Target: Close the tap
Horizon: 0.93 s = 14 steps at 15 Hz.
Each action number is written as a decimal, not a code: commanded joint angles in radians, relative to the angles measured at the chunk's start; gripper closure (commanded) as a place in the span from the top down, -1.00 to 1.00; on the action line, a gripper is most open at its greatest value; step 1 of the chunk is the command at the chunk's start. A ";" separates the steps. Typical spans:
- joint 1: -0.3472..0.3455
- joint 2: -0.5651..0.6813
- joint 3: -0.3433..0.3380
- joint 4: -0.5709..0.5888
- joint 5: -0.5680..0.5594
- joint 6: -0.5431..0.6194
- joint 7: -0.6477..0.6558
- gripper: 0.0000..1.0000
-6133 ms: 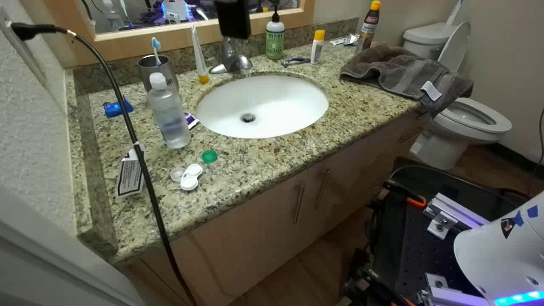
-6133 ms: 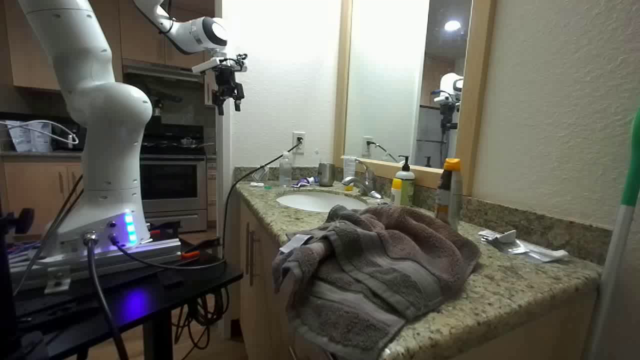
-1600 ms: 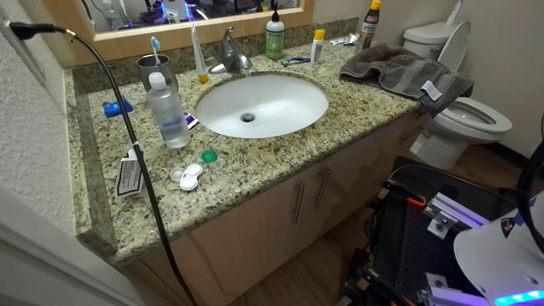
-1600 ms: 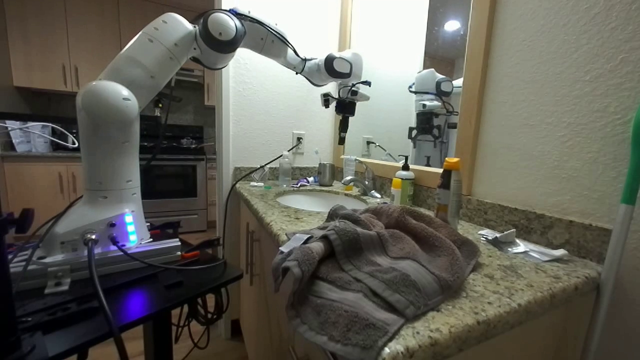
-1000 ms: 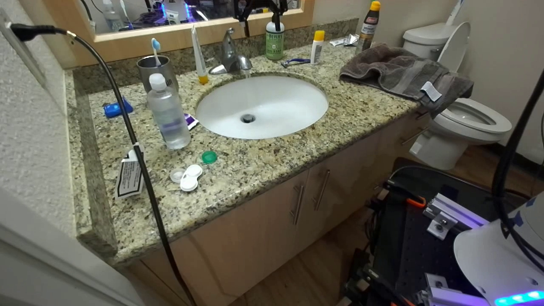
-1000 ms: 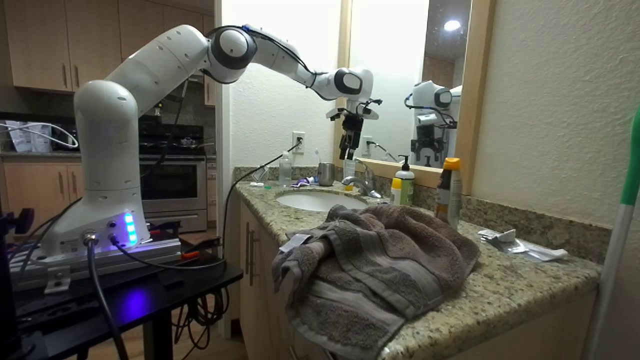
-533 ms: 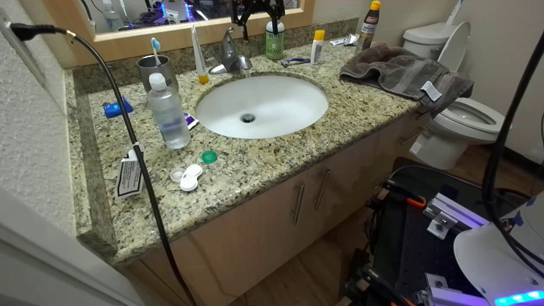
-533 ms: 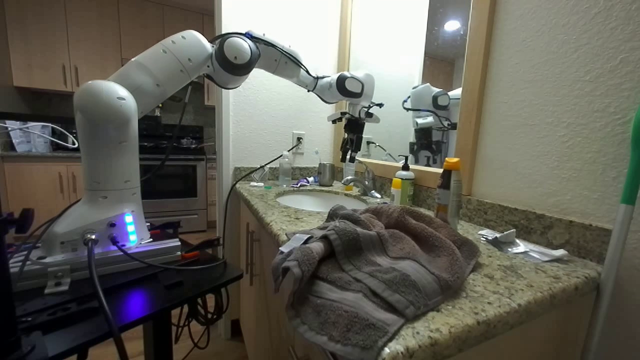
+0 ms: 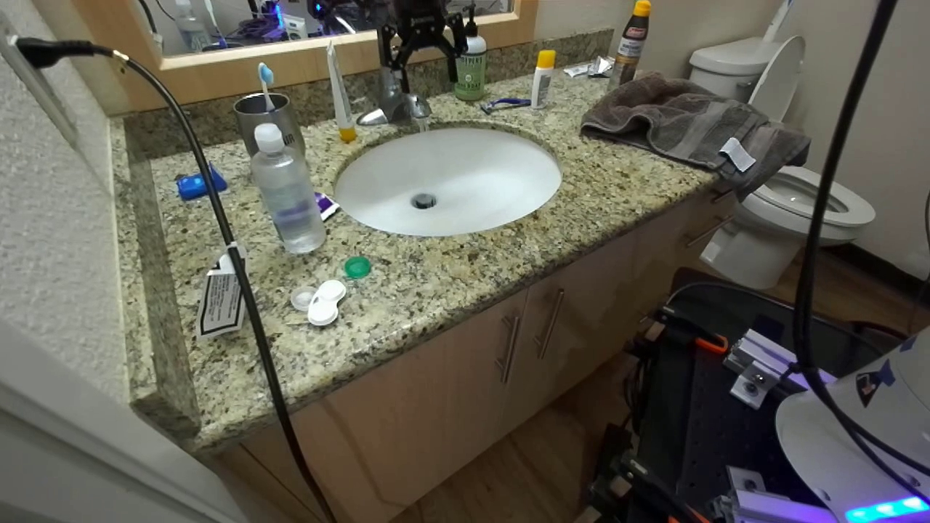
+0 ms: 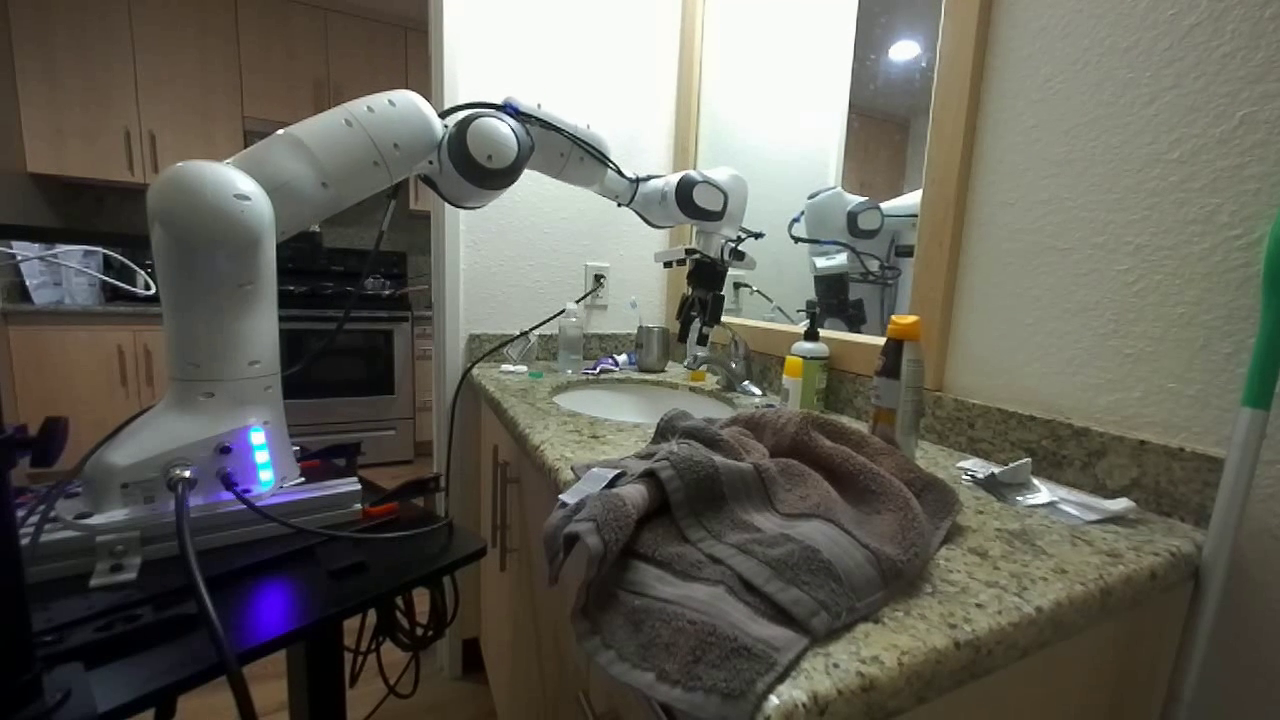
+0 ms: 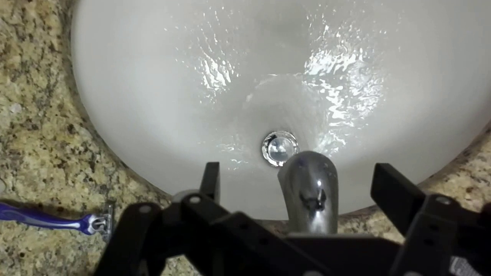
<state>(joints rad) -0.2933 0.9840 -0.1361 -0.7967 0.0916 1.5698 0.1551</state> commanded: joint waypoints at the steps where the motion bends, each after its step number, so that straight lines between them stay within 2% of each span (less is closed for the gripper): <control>1: -0.018 0.049 0.014 0.121 0.028 0.029 0.013 1.00; 5: -0.018 0.076 0.002 0.190 0.024 0.035 0.062 1.00; 6: -0.002 0.030 0.002 0.122 0.011 0.038 0.043 1.00; 14: -0.015 0.062 0.014 0.158 0.023 0.045 0.039 1.00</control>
<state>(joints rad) -0.3001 1.0386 -0.1350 -0.6494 0.1015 1.6078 0.2125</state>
